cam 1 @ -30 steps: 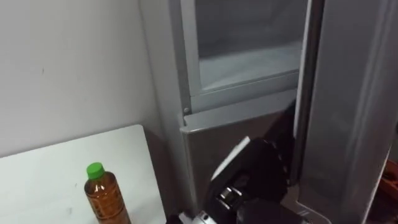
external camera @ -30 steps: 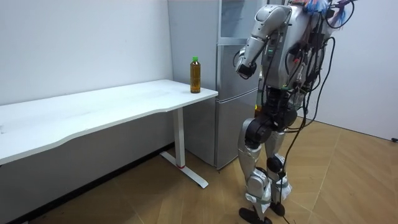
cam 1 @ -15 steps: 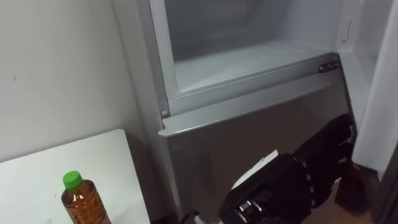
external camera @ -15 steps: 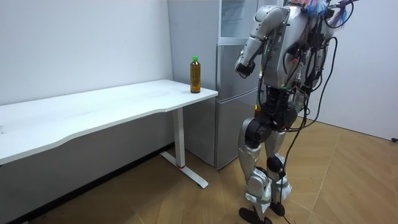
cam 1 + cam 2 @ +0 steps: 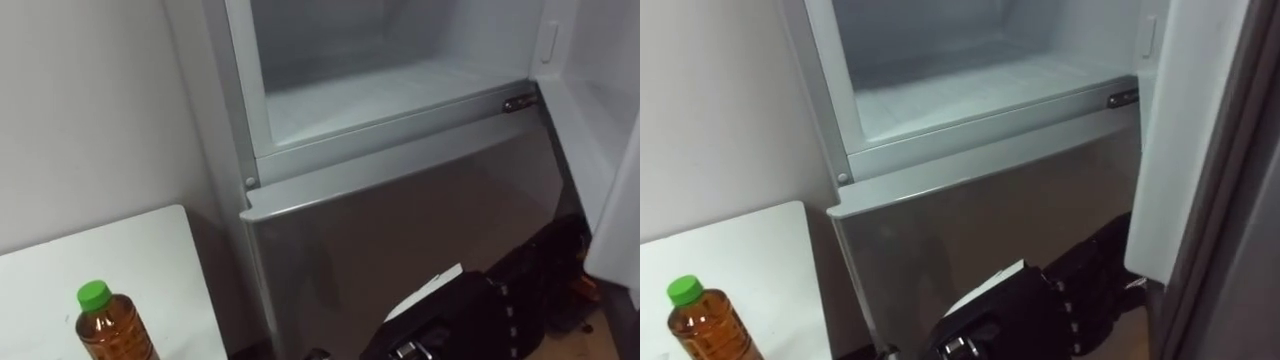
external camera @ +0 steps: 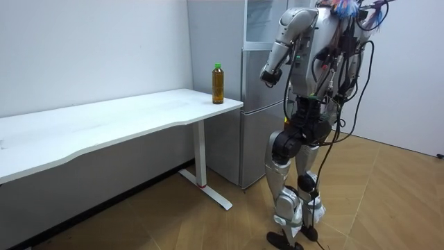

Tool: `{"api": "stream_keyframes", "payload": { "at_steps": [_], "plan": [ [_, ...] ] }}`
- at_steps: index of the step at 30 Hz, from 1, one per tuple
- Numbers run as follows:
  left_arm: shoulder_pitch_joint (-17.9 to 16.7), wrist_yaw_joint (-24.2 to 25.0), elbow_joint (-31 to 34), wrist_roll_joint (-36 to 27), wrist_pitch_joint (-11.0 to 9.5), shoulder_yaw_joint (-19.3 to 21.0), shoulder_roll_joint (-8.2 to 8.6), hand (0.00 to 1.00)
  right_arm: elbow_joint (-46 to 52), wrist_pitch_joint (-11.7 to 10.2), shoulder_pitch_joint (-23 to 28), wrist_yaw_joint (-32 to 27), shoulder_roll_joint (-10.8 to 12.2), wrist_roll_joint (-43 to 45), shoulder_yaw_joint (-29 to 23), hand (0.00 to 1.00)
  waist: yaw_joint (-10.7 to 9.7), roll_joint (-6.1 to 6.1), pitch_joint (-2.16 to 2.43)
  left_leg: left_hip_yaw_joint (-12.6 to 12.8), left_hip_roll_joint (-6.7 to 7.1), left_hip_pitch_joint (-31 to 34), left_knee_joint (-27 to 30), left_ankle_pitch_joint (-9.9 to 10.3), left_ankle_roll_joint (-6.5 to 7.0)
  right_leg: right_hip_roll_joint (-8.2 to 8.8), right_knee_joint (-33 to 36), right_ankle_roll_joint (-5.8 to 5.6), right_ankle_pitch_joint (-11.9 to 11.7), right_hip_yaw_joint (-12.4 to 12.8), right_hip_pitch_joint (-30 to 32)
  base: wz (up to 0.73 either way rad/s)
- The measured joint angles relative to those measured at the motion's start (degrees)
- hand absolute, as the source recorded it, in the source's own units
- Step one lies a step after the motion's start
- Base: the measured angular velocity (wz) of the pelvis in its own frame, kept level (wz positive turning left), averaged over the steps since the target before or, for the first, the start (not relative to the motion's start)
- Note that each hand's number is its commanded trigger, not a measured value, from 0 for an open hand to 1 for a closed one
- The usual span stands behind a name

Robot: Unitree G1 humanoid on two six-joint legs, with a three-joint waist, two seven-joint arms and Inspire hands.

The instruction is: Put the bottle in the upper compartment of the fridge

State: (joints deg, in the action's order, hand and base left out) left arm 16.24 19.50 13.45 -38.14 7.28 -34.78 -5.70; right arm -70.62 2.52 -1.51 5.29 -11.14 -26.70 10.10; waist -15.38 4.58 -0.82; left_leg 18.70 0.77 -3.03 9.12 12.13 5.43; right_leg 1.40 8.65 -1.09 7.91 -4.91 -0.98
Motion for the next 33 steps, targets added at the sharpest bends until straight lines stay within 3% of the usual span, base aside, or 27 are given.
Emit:
{"api": "stream_keyframes", "payload": {
  "at_steps": [16, 23, 29, 31, 33],
  "plan": [
    [1.43, 0.21, 1.62, 3.03, 0.65, 0.8, 0.05, 0.0, -0.17, -0.49, 0.48, 2.88, -0.3, -0.53, -1.57, 0.0, -0.77, -0.44, 0.06, 1.28, -0.05, -0.39, -0.52, 0.12, -0.16, -0.5, 0.32, 0.03, 0.01, 1.56, 0.78, -0.07],
    [6.3, 0.15, 1.52, 10.38, 1.2, 1.36, -0.82, 0.0, -3.22, -1.95, 0.66, 3.03, -0.5, -2.4, -4.17, 0.0, -1.56, -0.33, 0.08, 1.39, -0.09, -0.61, -0.49, 0.31, -0.24, -0.85, 0.28, 0.03, -0.03, 3.15, 0.89, -0.08],
    [11.87, 0.12, 1.89, 11.34, 2.57, 1.71, -1.91, 0.0, -3.59, -1.87, 0.97, 2.9, -2.21, -2.29, -4.77, 0.0, -1.73, 1.25, 0.63, 1.4, -0.15, -0.58, -0.51, 0.56, -0.29, -1.07, 0.21, 0.07, -0.07, 3.34, 1.24, -0.08],
    [14.04, -0.25, 4.4, 11.22, 2.29, 3.32, -1.4, 0.0, -3.57, -1.77, 1.02, 2.9, -2.33, -2.27, -4.74, 0.0, -1.77, 1.41, 0.65, 1.41, -0.28, -0.6, -0.51, 0.61, -0.38, -1.22, 0.12, 0.12, -0.1, 3.43, 1.22, -0.04],
    [18.03, -0.58, 6.64, 10.86, 0.24, 4.63, -0.37, 0.0, -3.52, -1.7, 1.28, 2.9, -2.45, -2.26, -4.69, 0.0, -1.76, 1.57, 0.72, 1.41, -0.47, -0.92, -0.5, 0.7, -0.54, -1.38, 0.0, 0.3, -0.21, 3.29, 0.74, 0.0]
  ]
}}
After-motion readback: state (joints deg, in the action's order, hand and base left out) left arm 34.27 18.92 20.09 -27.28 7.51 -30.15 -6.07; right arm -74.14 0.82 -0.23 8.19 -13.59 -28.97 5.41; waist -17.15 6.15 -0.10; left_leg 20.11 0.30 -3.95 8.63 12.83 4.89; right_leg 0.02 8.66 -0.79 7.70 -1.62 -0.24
